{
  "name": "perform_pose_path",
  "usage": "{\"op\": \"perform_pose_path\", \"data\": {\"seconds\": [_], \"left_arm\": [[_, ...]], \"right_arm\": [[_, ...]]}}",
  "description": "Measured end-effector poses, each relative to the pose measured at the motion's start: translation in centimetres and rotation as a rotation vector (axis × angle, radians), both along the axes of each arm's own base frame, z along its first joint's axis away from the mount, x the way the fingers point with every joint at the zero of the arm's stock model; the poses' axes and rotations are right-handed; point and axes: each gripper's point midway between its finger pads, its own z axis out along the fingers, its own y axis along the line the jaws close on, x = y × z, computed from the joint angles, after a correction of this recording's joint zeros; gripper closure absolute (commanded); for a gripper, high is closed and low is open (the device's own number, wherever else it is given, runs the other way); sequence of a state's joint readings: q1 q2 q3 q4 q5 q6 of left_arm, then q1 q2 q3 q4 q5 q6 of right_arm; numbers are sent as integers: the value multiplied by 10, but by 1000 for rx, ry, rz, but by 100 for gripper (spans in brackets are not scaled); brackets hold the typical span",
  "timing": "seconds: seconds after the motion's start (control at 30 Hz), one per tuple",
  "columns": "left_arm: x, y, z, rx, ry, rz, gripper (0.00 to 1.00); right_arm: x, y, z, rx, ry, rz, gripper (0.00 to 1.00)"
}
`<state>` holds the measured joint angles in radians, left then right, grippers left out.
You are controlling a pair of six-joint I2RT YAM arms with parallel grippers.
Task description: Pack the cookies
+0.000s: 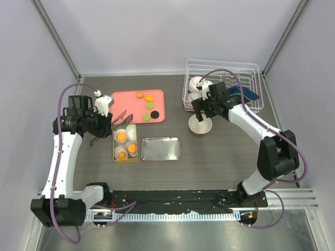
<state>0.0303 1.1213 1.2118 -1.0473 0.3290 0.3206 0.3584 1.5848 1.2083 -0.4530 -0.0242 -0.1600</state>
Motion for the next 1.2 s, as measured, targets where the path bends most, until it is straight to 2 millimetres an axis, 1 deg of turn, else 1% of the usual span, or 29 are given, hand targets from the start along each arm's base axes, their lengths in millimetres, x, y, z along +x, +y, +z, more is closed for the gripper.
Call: {"op": "perform_pose_path", "data": {"seconds": [0.13, 0.2, 0.3, 0.43, 0.5, 0.8, 1.0, 1.2], "left_arm": [[-24, 1, -8, 17, 26, -18, 78], [-30, 1, -12, 19, 35, -23, 78], [-38, 1, -24, 20, 65, -27, 78], [-44, 1, -38, 22, 101, -32, 77], [-44, 1, -40, 23, 107, -36, 77], [-36, 0, -45, 16, 101, -41, 76], [-32, 0, -53, 15, 116, -41, 75], [-29, 0, -53, 15, 105, -41, 74]], "right_arm": [[0, 0, 0, 0, 1, 1, 0], [0, 1, 0, 0, 1, 2, 0], [-1, 1, 0, 0, 1, 3, 0], [-1, 1, 0, 0, 2, 4, 0], [-1, 1, 0, -1, 3, 4, 0], [-2, 1, -1, -2, 5, 5, 0], [-2, 1, -1, -2, 5, 5, 0], [-2, 1, -1, -2, 5, 5, 0]]}}
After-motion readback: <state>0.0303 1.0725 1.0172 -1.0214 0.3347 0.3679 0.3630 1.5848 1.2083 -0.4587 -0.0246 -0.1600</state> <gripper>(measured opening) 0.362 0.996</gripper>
